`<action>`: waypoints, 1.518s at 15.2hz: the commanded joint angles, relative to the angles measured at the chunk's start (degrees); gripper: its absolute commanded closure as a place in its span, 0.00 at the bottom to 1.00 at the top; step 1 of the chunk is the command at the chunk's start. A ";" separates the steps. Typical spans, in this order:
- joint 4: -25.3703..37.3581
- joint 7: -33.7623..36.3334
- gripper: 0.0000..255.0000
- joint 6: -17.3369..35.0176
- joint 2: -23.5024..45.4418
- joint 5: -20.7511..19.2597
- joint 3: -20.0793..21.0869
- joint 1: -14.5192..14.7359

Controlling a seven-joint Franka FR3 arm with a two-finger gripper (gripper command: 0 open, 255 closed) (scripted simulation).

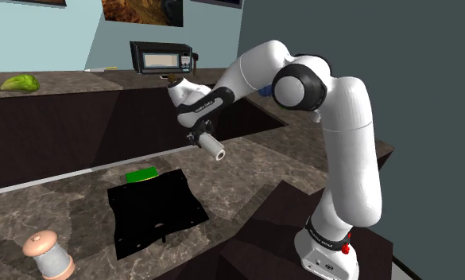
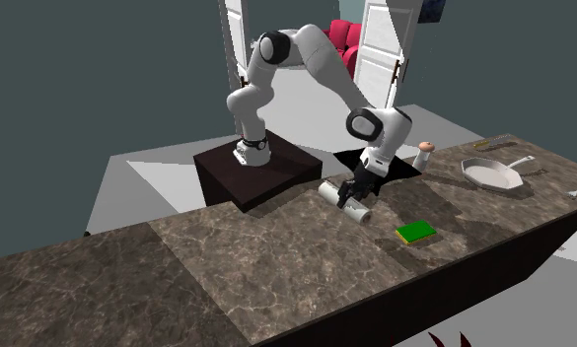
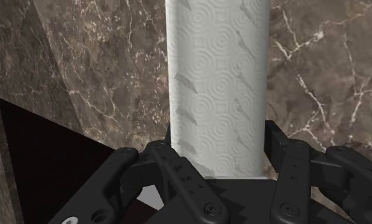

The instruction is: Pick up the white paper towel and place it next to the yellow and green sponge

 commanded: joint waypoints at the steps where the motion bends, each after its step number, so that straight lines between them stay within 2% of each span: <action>1: 1.84 1.77 1.00 -1.78 0.86 0.49 0.82 1.56; 7: 9.43 6.37 1.00 -7.40 4.91 2.02 3.13 5.98; 12: 18.47 9.68 1.00 -12.92 9.90 3.32 4.81 9.49; 16: 28.27 11.90 1.00 -18.27 15.37 4.33 5.91 12.23; 20: 41.99 13.49 1.00 -25.17 23.01 5.30 6.72 14.87; 23: 40.96 13.95 1.00 -23.48 23.74 5.29 6.75 14.82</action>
